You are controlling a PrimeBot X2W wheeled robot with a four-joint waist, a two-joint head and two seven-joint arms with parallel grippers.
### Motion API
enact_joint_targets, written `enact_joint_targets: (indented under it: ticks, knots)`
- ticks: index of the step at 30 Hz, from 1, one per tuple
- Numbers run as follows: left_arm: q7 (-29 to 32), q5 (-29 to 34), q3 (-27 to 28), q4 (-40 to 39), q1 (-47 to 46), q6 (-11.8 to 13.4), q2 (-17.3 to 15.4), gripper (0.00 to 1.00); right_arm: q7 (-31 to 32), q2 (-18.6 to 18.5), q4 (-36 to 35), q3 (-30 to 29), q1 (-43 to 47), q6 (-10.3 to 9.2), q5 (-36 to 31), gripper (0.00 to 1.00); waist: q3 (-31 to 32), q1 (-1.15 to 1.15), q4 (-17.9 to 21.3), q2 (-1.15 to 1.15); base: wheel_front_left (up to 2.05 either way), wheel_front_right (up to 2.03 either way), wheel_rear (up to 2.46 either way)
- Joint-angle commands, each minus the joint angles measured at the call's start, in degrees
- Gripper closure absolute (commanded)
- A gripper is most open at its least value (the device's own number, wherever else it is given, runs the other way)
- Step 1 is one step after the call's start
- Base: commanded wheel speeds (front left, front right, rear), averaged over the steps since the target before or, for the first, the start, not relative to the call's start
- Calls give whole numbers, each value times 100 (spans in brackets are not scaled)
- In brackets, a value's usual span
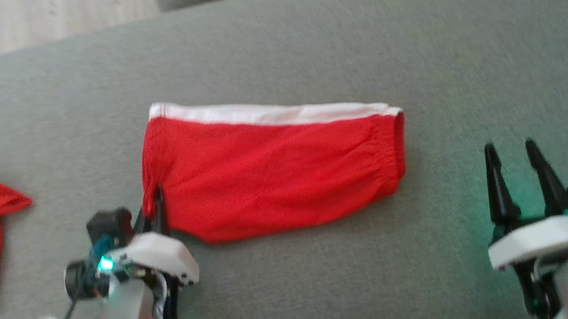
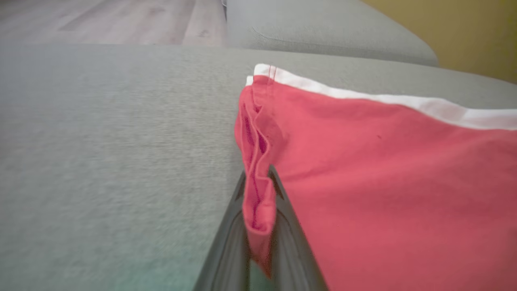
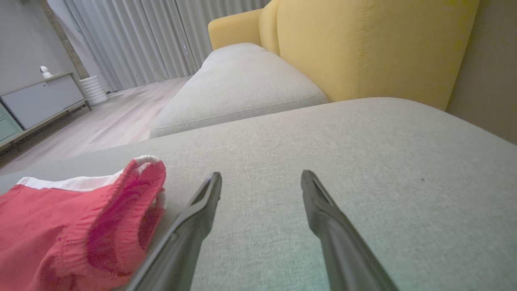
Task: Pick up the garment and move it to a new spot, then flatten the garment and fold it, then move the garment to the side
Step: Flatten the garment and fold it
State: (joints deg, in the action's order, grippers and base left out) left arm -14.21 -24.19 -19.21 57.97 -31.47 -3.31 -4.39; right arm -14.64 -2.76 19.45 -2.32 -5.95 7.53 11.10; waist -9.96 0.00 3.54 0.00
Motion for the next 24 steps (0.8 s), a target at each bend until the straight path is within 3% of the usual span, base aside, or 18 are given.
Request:
enact_joint_targets:
  ticks: [1,5,13,14,15,16,24]
  knots:
    - [-75,19,292,-403,149,143,-120,100,-36,-12,-120,128,24,-4,46,0,319,0,-276,0,0,0,0]
    - [-77,170,485,-1118,988,331,-84,100,-36,-12,-31,167,217,-4,62,0,601,0,-501,0,0,0,0]
    - [-78,464,765,-2102,2078,454,44,100,-36,-12,84,306,372,-4,104,0,798,0,-725,0,0,0,0]
    - [-78,529,812,-2255,2145,476,55,60,-36,-12,92,343,371,-4,107,0,799,0,-739,0,0,0,0]
    - [-78,610,851,-2405,2208,500,64,14,-36,-12,96,392,365,-4,104,0,799,0,-752,0,0,0,0]
    - [-78,688,886,-2529,2264,513,71,0,-36,-12,97,456,353,-4,124,0,797,0,-768,0,0,0,0]
    - [-78,1073,1003,-3166,2418,480,128,0,-36,-12,64,1348,-24,-4,441,0,654,0,-1002,0,0,0,0]
